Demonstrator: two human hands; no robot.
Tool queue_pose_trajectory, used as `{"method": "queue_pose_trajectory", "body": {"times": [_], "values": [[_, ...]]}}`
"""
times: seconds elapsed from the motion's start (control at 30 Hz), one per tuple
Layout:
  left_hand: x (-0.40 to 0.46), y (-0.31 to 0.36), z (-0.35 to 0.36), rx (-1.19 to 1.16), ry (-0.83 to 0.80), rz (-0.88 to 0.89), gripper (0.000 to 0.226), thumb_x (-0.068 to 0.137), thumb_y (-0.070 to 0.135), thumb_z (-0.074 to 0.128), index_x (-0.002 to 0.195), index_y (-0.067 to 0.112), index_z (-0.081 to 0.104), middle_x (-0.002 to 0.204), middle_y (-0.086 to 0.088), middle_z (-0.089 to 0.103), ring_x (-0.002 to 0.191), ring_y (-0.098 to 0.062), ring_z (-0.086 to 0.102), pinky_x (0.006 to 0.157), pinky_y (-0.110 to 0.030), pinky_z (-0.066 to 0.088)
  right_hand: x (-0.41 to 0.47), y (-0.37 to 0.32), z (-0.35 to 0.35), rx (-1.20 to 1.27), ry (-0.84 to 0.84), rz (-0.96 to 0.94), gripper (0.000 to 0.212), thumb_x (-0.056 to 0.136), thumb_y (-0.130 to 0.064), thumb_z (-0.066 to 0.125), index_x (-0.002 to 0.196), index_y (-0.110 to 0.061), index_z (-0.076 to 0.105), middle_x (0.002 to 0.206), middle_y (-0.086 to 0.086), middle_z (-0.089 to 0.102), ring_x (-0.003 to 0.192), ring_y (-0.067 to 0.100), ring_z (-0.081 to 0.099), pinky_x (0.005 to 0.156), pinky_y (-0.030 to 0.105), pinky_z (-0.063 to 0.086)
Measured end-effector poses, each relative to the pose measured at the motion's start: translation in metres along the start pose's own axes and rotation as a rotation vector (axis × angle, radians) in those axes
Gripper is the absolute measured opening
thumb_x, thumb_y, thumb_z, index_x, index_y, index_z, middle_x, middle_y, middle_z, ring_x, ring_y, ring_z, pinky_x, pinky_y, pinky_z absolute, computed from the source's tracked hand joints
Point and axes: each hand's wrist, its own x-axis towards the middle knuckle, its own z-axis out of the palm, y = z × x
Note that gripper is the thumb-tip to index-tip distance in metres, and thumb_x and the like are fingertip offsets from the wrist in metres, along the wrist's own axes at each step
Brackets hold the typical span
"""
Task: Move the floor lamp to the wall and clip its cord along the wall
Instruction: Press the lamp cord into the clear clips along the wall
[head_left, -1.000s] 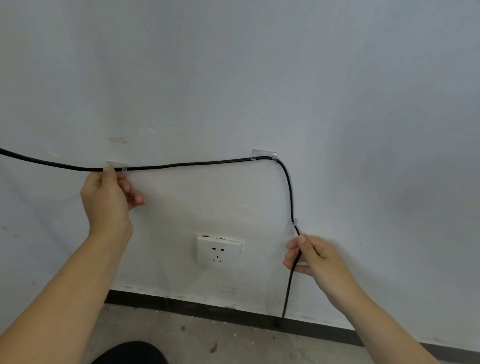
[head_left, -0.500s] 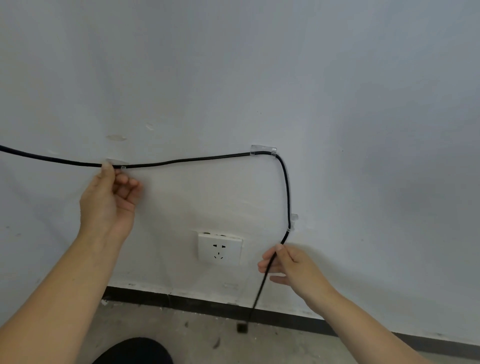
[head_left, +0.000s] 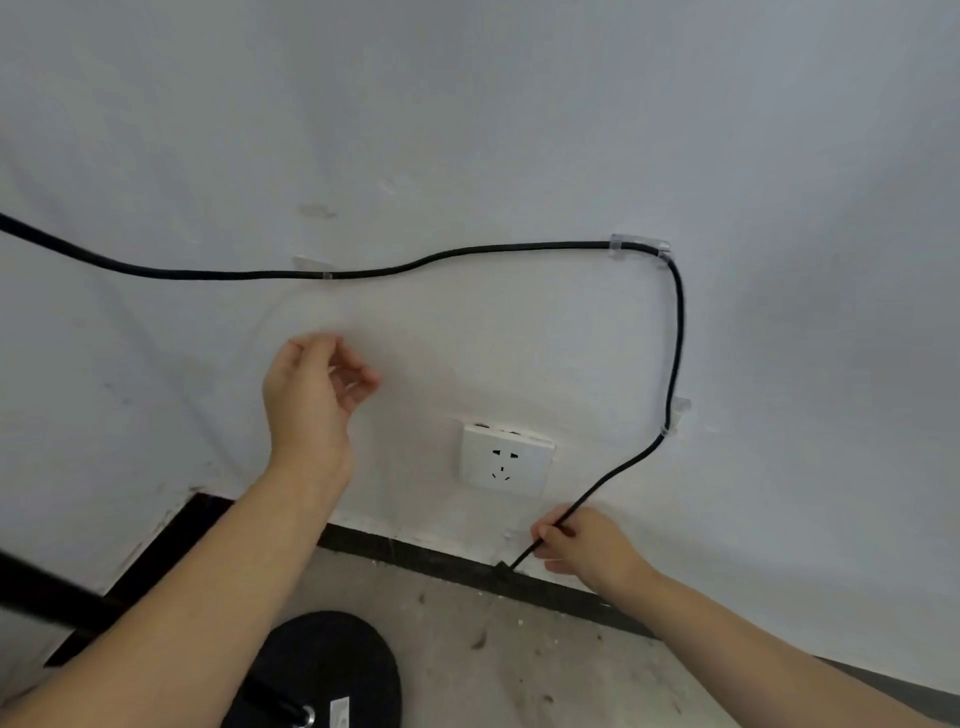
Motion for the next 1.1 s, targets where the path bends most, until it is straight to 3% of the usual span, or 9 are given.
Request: {"method": "queue_pose_trajectory", "body": {"times": [0.1,0.17,0.23,0.3,0.37,0.6,0.77,0.9,1.1], "values": [[-0.038,-0.059,-0.017,0.436,-0.166,-0.027,0.024,0.090,0.005,0.048,0.071,0.017,0.055,0.057,0.003,0.059,0.052,-0.008,0.059,0.061,-0.029,0.056,0.007,0.009,0.011,-0.044,0.012,0.048,0.013,0.095,-0.013,0.052,0.088,-0.008,0.062,0.095,0.014,0.069,0.096,0.028,0.069,0.083,0.033,0.058],[-0.058,-0.105,-0.030,0.783,-0.437,-0.123,0.021,0.092,0.005,0.048,0.084,0.020,0.060,0.080,0.001,0.067,0.079,-0.010,0.065,0.084,-0.033,0.054,0.011,0.011,0.015,0.016,0.030,0.064,0.012,0.094,-0.008,0.051,0.088,-0.005,0.062,0.095,0.017,0.068,0.088,0.025,0.070,0.074,0.026,0.059],[-0.066,-0.144,-0.041,1.077,-0.709,-0.204,0.029,0.093,0.006,0.045,0.114,0.021,0.059,0.117,0.001,0.062,0.114,-0.015,0.057,0.099,-0.024,0.039,0.013,0.011,0.016,0.137,0.062,0.093,0.013,0.093,-0.001,0.050,0.087,-0.003,0.062,0.088,0.017,0.068,0.079,0.022,0.069,0.068,0.022,0.058],[-0.067,-0.172,-0.044,1.189,-0.894,-0.245,0.040,0.094,0.008,0.042,0.133,0.018,0.048,0.138,-0.002,0.049,0.127,-0.018,0.046,0.101,-0.018,0.030,0.015,0.011,0.016,0.228,0.101,0.117,0.015,0.092,0.001,0.051,0.083,-0.004,0.063,0.078,0.013,0.069,0.074,0.019,0.069,0.065,0.022,0.059],[-0.068,-0.191,-0.043,1.209,-0.989,-0.274,0.040,0.096,0.011,0.041,0.135,0.015,0.045,0.138,-0.008,0.048,0.124,-0.021,0.047,0.097,-0.019,0.032,0.015,0.013,0.019,0.313,0.140,0.130,0.019,0.091,0.001,0.052,0.078,-0.006,0.063,0.073,0.011,0.069,0.070,0.017,0.069,0.065,0.023,0.059],[-0.049,-0.224,-0.044,1.163,-0.907,-0.315,0.025,0.097,0.014,0.040,0.099,0.001,0.061,0.108,-0.018,0.063,0.087,-0.017,0.052,0.069,-0.021,0.036,0.017,0.025,0.030,0.395,0.338,0.129,0.021,0.090,-0.006,0.058,0.072,-0.012,0.065,0.073,0.009,0.072,0.075,0.020,0.072,0.078,0.033,0.059],[-0.051,-0.237,-0.053,0.996,-0.842,-0.304,0.019,0.094,0.013,0.048,0.077,0.021,0.049,0.075,0.009,0.052,0.071,-0.008,0.048,0.060,-0.005,0.036,0.016,0.029,0.035,0.467,0.398,0.140,0.019,0.091,-0.010,0.058,0.074,-0.012,0.065,0.075,0.007,0.074,0.073,0.012,0.073,0.061,0.017,0.057],[-0.048,-0.239,-0.065,0.942,-0.735,-0.289,0.009,0.091,0.015,0.056,0.084,0.021,0.057,0.077,0.009,0.055,0.076,-0.009,0.054,0.068,-0.011,0.041,0.016,0.030,0.038,0.523,0.410,0.150,0.019,0.091,-0.009,0.058,0.074,-0.011,0.066,0.073,0.007,0.075,0.072,0.012,0.073,0.061,0.016,0.057],[-0.050,-0.231,-0.056,0.937,-0.703,-0.460,0.020,0.089,0.021,0.059,0.096,0.006,0.071,0.067,0.007,0.054,0.062,-0.004,0.047,0.054,-0.013,0.038,0.016,0.031,0.034,0.437,0.398,0.147,0.020,0.091,-0.010,0.059,0.072,-0.010,0.064,0.070,0.009,0.072,0.074,0.021,0.072,0.077,0.034,0.059]]}}
